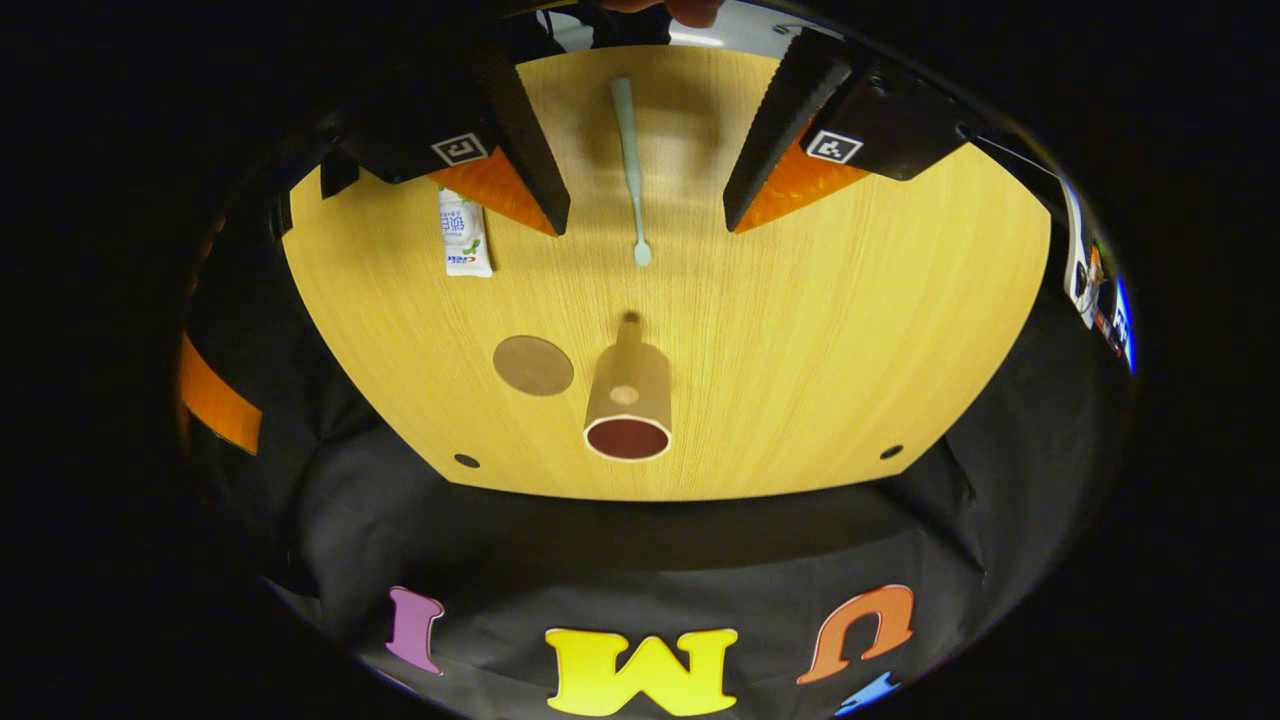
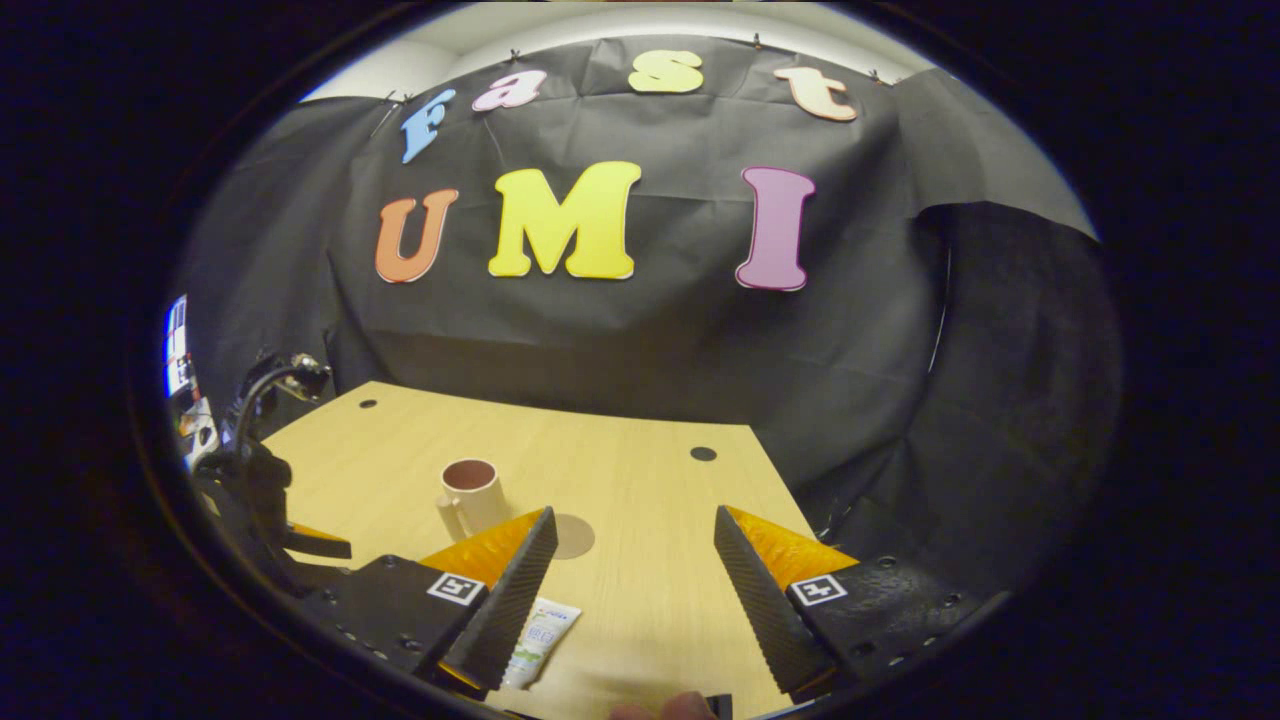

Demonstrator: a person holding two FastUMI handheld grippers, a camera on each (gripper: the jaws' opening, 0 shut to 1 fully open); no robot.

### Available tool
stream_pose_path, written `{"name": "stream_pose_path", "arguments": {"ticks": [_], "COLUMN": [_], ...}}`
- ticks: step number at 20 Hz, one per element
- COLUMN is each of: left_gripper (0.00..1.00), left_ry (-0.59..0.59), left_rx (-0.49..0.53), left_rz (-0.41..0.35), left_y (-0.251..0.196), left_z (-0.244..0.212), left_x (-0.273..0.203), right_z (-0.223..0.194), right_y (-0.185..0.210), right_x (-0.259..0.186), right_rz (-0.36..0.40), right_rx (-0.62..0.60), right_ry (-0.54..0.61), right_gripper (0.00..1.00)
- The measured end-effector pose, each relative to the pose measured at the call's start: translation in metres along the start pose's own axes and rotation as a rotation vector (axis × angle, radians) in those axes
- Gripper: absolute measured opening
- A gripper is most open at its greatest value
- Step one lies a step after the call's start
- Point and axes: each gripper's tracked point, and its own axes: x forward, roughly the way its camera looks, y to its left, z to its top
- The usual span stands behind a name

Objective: Put the toothbrush and toothpaste on the desktop into the cup, then pick up the cup and place it on the coaster on the desktop.

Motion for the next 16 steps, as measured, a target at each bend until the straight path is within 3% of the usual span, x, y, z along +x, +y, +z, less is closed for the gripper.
{"name": "stream_pose_path", "arguments": {"ticks": [4, 12, 13, 14, 15, 16], "left_gripper": [0.96, 0.76, 0.68, 0.70, 0.61, 0.59], "left_ry": [0.072, 0.146, 0.152, 0.162, 0.167, 0.174], "left_rx": [-0.031, -0.031, -0.036, -0.042, -0.046, -0.046], "left_rz": [0.013, 0.020, 0.021, 0.021, 0.020, 0.019], "left_y": [0.002, 0.001, 0.000, 0.000, -0.001, -0.001], "left_z": [-0.016, -0.024, -0.025, -0.026, -0.027, -0.028], "left_x": [0.026, 0.049, 0.051, 0.052, 0.053, 0.054], "right_z": [-0.014, -0.030, -0.031, -0.031, -0.031, -0.032], "right_y": [0.002, 0.003, 0.001, 0.000, -0.001, -0.002], "right_x": [0.001, -0.002, -0.001, -0.001, 0.000, 0.000], "right_rz": [-0.005, -0.006, -0.010, -0.014, -0.017, -0.021], "right_rx": [-0.020, -0.016, -0.017, -0.015, -0.011, -0.009], "right_ry": [0.033, 0.077, 0.079, 0.082, 0.085, 0.087], "right_gripper": [0.95, 0.95, 0.95, 0.95, 0.95, 0.95]}}
